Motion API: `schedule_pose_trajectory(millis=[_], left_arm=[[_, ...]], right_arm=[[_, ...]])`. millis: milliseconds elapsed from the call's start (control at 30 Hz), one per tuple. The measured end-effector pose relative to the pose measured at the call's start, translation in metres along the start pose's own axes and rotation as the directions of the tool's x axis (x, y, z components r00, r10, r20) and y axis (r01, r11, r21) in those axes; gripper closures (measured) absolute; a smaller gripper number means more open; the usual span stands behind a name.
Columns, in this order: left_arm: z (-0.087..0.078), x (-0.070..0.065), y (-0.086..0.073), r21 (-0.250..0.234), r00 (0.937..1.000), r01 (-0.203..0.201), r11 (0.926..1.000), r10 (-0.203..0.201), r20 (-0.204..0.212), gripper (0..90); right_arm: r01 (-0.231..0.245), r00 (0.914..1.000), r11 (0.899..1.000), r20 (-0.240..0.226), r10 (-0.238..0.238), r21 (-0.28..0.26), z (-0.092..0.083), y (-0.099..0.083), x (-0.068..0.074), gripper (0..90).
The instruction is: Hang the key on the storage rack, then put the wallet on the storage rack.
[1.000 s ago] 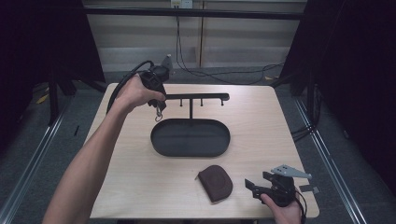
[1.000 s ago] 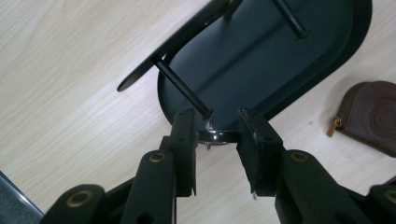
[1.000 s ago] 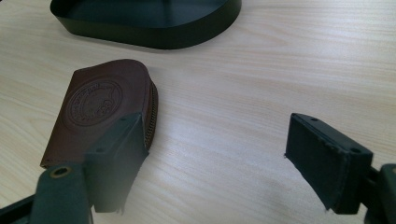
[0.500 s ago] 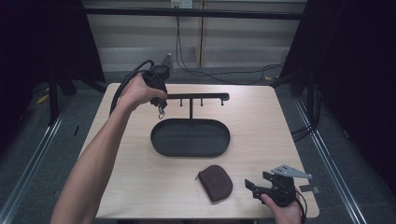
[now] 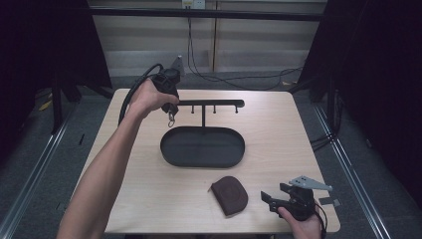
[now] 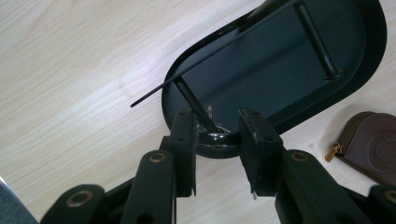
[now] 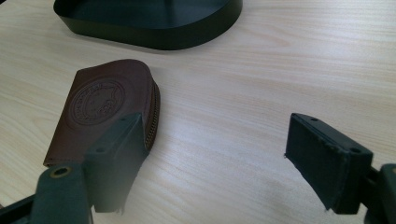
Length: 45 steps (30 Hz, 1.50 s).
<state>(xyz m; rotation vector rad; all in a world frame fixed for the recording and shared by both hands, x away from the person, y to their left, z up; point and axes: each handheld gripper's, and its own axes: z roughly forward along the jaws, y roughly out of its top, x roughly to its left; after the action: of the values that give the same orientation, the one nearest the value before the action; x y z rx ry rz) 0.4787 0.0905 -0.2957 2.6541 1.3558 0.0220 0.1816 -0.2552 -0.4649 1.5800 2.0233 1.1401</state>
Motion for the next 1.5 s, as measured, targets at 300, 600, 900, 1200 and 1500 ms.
schedule_pose_trajectory(millis=[300, 600, 900, 1200, 1500], left_arm=[[0.002, 0.001, 0.003, -0.028, 0.9991, 0.039, 0.9988, -0.04, -0.018, 67.5], [-0.006, 0.0, -0.002, -0.045, 0.9999, 0.013, 0.9989, -0.013, -0.011, 60.2], [-0.017, 0.005, -0.015, -0.055, 1.0, -0.007, 0.9985, 0.007, 0.005, 51.4], [-0.019, 0.014, -0.041, -0.079, 0.9992, -0.033, 0.9963, 0.035, 0.017, 39.7], [-0.021, 0.018, -0.068, -0.14, 0.9978, -0.049, 0.989, 0.055, 0.037, 37.5]], right_arm=[[0.0, 1.0, 1.0, -0.002, 0.0, -0.001, 0.0, 0.0, 0.0, 19.7], [0.003, 1.0, 1.0, 0.0, -0.003, -0.001, 0.0, 0.0, 0.001, 19.7], [0.002, 1.0, 1.0, 0.0, -0.002, 0.004, 0.002, 0.001, 0.0, 19.7], [0.005, 1.0, 1.0, 0.005, -0.005, 0.006, 0.002, 0.001, 0.001, 19.7], [0.007, 1.0, 1.0, 0.005, -0.007, 0.011, 0.002, 0.001, 0.001, 19.6]])
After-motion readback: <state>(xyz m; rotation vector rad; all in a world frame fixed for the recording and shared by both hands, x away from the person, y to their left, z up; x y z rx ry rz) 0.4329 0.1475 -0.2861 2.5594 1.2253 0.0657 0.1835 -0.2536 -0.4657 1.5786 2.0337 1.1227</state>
